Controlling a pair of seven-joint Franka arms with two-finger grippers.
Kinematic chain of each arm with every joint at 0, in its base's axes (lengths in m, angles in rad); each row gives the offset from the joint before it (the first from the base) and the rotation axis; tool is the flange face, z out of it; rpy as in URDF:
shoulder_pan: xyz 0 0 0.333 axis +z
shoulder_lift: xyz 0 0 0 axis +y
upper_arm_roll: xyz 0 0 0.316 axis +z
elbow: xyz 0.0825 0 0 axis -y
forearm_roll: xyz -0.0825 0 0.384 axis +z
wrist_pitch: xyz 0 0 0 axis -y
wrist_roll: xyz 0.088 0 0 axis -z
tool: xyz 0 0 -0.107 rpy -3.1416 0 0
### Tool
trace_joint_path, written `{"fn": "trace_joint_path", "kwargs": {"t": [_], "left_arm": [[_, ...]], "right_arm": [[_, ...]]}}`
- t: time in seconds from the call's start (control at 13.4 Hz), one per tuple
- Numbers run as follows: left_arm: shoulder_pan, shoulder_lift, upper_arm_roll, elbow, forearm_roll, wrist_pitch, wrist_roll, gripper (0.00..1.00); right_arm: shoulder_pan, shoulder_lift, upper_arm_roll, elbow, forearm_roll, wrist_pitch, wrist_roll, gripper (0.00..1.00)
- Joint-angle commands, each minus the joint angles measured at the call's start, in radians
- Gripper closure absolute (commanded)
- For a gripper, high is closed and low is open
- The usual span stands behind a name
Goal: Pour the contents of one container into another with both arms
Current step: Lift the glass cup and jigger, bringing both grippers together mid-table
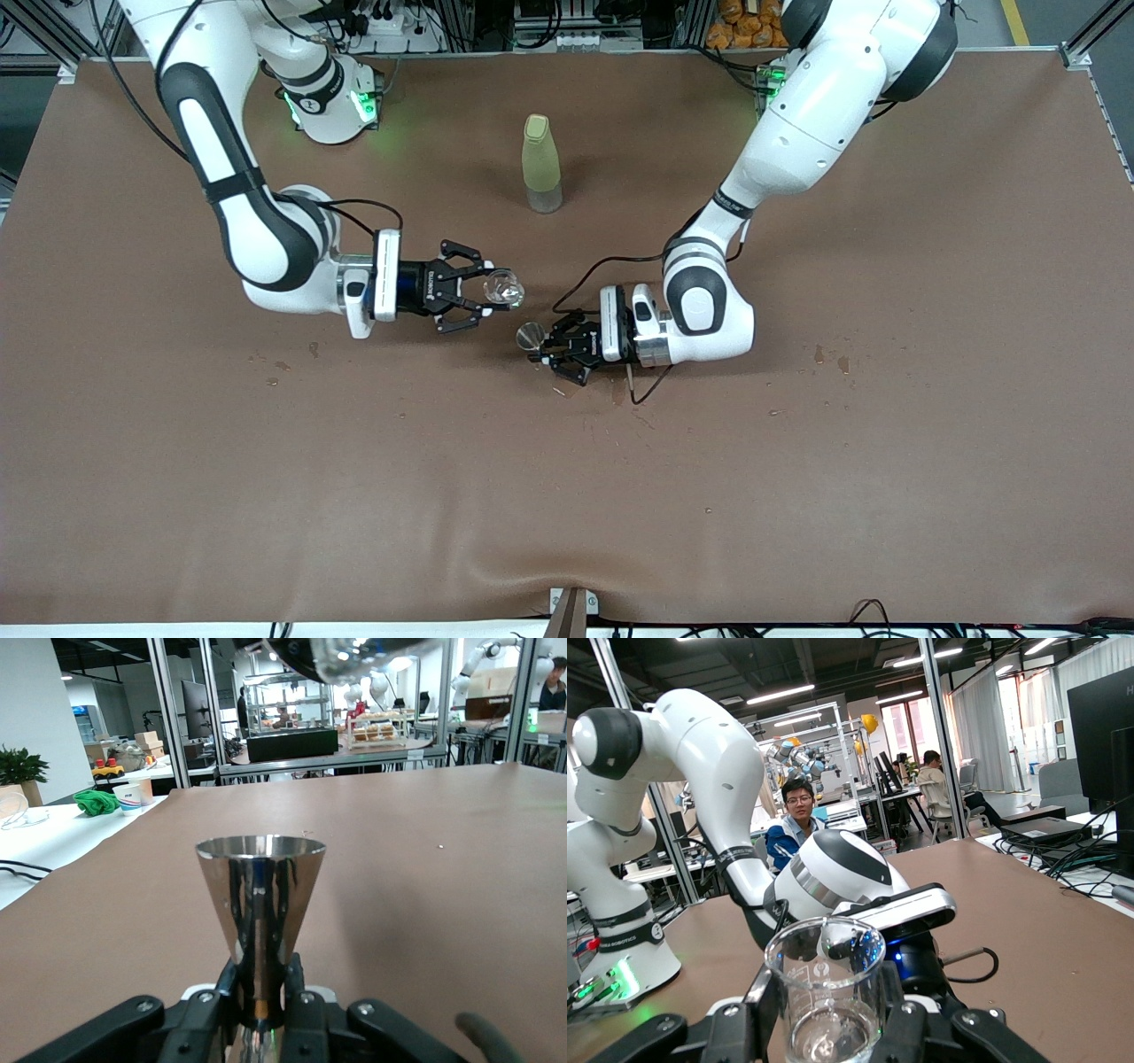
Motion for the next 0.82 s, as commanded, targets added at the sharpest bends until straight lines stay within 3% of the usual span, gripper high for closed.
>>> {"fn": "trace_joint_path", "kwargs": {"t": [0.0,0.74], "left_arm": [[-0.011,0.006,0.009,0.000,-0.051,0.011,-0.008,1.00],[-0.003,0.017,0.008,-0.001,-0.120,-0.006,0.032,1.00]], "right_arm": [[0.044,-0.016,-0.006,-0.023,0.077,0.017,0.031,0.83],[0.043,0.072,-0.006,0.043,0.085,0.102,0.224,0.82]]}}
